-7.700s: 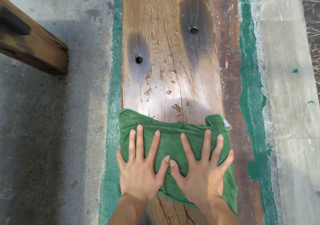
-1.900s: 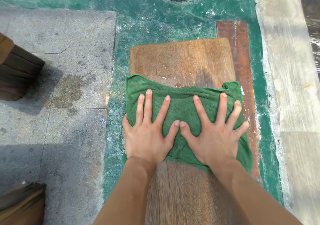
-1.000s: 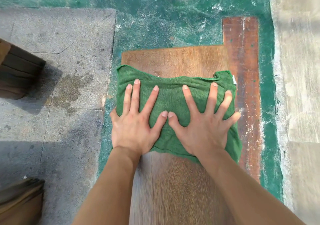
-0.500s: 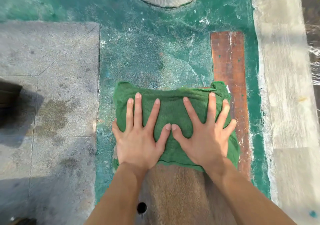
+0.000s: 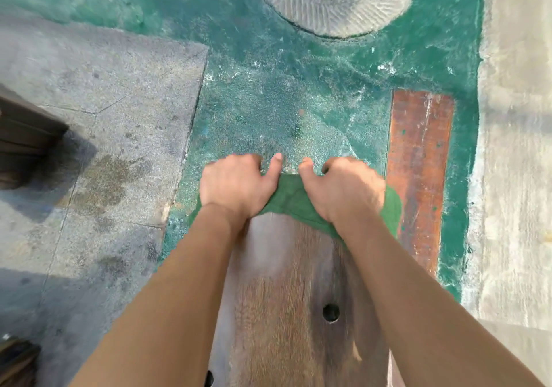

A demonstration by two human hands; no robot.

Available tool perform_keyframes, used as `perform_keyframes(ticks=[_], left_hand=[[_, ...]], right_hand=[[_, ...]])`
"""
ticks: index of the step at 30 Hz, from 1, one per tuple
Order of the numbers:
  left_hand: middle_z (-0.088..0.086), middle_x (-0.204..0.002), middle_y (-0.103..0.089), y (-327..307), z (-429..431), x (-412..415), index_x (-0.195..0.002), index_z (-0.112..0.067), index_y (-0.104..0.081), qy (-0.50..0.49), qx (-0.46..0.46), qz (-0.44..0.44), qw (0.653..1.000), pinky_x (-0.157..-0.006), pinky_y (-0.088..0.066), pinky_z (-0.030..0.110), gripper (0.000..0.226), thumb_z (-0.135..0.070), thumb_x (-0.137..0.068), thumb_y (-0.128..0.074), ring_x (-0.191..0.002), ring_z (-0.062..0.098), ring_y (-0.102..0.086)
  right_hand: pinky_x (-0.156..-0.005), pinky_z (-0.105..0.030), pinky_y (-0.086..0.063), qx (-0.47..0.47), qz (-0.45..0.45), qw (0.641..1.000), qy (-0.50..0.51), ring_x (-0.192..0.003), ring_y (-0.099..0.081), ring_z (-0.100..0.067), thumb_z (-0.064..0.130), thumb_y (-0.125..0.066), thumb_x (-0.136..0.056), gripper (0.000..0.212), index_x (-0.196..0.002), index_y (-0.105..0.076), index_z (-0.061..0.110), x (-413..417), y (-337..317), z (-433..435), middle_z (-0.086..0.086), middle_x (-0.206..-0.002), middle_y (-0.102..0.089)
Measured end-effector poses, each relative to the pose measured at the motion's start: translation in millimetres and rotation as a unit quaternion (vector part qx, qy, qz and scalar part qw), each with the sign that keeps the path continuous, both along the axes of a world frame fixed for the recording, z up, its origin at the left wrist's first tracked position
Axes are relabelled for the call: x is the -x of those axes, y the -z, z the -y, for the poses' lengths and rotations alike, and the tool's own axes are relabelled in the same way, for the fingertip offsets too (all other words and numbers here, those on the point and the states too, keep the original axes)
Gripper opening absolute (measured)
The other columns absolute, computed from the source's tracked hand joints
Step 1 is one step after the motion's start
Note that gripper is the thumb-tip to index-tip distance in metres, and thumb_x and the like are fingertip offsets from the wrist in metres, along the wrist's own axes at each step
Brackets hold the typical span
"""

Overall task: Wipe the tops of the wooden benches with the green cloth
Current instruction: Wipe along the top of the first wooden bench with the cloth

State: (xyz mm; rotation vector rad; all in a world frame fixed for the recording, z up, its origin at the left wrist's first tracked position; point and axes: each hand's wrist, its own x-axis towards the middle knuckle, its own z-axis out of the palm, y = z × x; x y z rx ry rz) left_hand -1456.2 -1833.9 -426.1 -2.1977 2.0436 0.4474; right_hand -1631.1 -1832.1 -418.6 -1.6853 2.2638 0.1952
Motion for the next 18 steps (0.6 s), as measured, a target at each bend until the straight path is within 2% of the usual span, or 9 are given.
perform_keyframes(ticks=[2,4,6,7,9,11,15,18], left_hand=[[0.015,-0.09,-0.075,-5,-13,-2,-0.085,-0.019,-0.07,0.031,0.029,-0.008,0.999,-0.078,-0.042,0.043,0.074,-0.069,-0.098,-0.017,-0.088,0.039,-0.069],[0.012,-0.122,-0.073,-2,-32,-9,-0.123,-0.024,-0.07,0.061,0.042,-0.021,0.997,-0.101,-0.041,0.048,0.068,-0.064,-0.102,-0.019,-0.116,0.036,-0.064],[0.012,-0.158,-0.051,-9,-57,-13,-0.156,-0.03,-0.047,0.078,0.054,-0.029,0.995,-0.122,-0.026,0.055,0.064,-0.061,-0.105,-0.024,-0.148,0.036,-0.042],[0.011,-0.168,-0.035,-3,-72,-17,-0.163,-0.032,-0.035,0.074,0.05,-0.037,0.995,-0.127,-0.016,0.057,0.064,-0.06,-0.105,-0.026,-0.157,0.035,-0.028],[0.01,-0.176,-0.012,-13,-111,-18,-0.167,-0.033,-0.02,0.094,0.048,-0.032,0.994,-0.129,-0.006,0.061,0.066,-0.059,-0.106,-0.026,-0.163,0.033,-0.008],[0.01,-0.177,-0.005,-21,-152,-16,-0.168,-0.03,-0.017,0.089,0.034,-0.037,0.995,-0.127,-0.01,0.065,0.068,-0.058,-0.107,-0.026,-0.163,0.034,-0.005],[0.015,-0.174,-0.018,-26,-235,-23,-0.166,-0.026,-0.027,0.088,-0.006,-0.001,0.996,-0.117,-0.029,0.071,0.068,-0.06,-0.106,-0.026,-0.159,0.038,-0.021],[0.014,-0.17,-0.031,-40,-268,-14,-0.156,-0.026,-0.047,0.055,-0.027,0.038,0.997,-0.111,-0.042,0.065,0.065,-0.061,-0.105,-0.027,-0.15,0.035,-0.038]], right_hand=[[-0.102,-0.045,-0.037,0.019,0.0,1.0,-0.02,-0.115,-0.061,-0.033,0.076,-0.015,-0.087,0.085,-0.122,-0.074,0.025,3,-3,-14,-0.011,-0.119,-0.072],[-0.118,-0.056,-0.022,0.04,0.001,0.998,-0.051,-0.139,-0.047,-0.033,0.076,-0.018,-0.091,0.082,-0.144,-0.059,0.029,3,2,-34,-0.014,-0.147,-0.058],[-0.125,-0.064,-0.002,0.067,0.012,0.995,-0.067,-0.157,-0.024,-0.037,0.074,-0.023,-0.095,0.077,-0.16,-0.037,0.034,5,-5,-62,-0.021,-0.169,-0.029],[-0.125,-0.065,0.003,0.068,0.02,0.995,-0.073,-0.161,-0.013,-0.037,0.073,-0.026,-0.097,0.077,-0.164,-0.028,0.035,5,1,-77,-0.022,-0.173,-0.016],[-0.127,-0.067,0.001,0.065,0.025,0.994,-0.088,-0.163,0.001,-0.036,0.071,-0.03,-0.1,0.078,-0.168,-0.018,0.034,8,-11,-119,-0.022,-0.175,-0.001],[-0.125,-0.07,-0.009,0.056,0.046,0.992,-0.1,-0.163,0.0,-0.037,0.068,-0.033,-0.102,0.077,-0.168,-0.021,0.031,11,-18,-160,-0.022,-0.175,0.001],[-0.117,-0.071,-0.026,0.027,0.052,0.99,-0.13,-0.159,-0.021,-0.038,0.066,-0.045,-0.095,0.075,-0.16,-0.044,0.028,20,-27,-239,-0.02,-0.173,-0.016],[-0.116,-0.059,-0.028,0.028,0.049,0.989,-0.137,-0.161,-0.016,-0.029,0.067,-0.033,-0.098,0.065,-0.148,-0.057,0.034,25,-44,-260,-0.014,-0.167,-0.024]])
